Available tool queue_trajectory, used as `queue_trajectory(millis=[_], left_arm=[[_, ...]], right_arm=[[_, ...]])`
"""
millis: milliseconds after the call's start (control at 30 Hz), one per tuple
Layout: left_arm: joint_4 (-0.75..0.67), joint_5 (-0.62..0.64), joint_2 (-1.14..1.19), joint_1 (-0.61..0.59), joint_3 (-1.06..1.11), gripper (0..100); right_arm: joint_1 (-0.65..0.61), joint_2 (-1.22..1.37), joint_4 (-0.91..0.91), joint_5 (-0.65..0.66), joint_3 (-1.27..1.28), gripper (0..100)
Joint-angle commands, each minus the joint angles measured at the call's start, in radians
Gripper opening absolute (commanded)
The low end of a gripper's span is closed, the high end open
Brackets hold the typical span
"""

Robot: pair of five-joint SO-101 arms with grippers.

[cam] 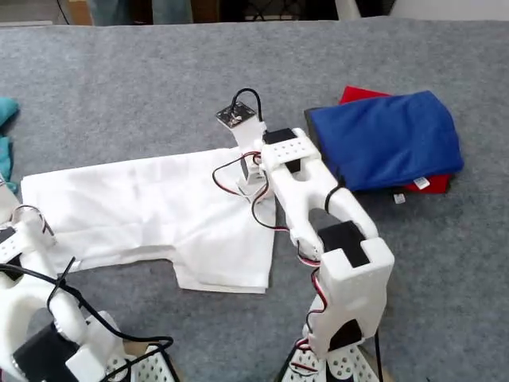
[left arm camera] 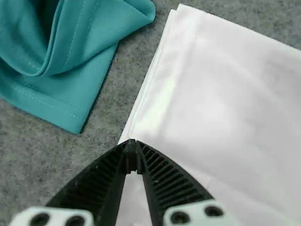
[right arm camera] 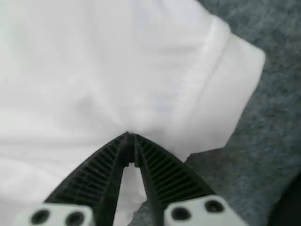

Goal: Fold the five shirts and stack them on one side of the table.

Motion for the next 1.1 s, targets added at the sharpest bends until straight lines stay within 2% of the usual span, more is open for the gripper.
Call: queue_trajectory(millis=[0,200,300,433,500,567,633,700,933,1067], left_arm=[[-0.020,-0.017,-0.005,-0.008,-0.005,3],[0.025,-0.015,-0.060,-0.007,-0.042,3],[0.137,0.008,-0.121,0.018,-0.139,3],[0.143,0.091,-0.137,0.108,-0.206,3],[0.095,0.110,-0.115,0.160,-0.216,3],[-0.018,0.149,-0.066,0.183,-0.206,3],[-0.184,0.186,0.026,0.179,-0.183,3],[-0.269,0.189,0.149,0.143,-0.196,3],[-0.127,0.183,0.471,0.081,-0.458,3],[-0.058,0.183,0.485,0.082,-0.504,3]], right_arm=[[0.017,-0.084,0.003,0.003,-0.025,1.5],[-0.012,-0.344,0.153,0.000,-0.036,1.5],[-0.006,-0.429,0.158,-0.002,-0.038,1.5],[-0.003,-0.432,0.104,0.005,-0.039,1.5],[0.002,-0.389,0.018,0.005,-0.031,1.5],[0.005,-0.325,-0.075,0.000,-0.027,1.5],[0.011,-0.251,-0.157,-0.002,-0.030,1.5],[0.020,-0.168,-0.215,-0.002,-0.033,1.5],[0.089,-0.016,-0.276,-0.002,-0.028,1.5],[0.103,-0.056,-0.275,0.003,-0.036,1.5]])
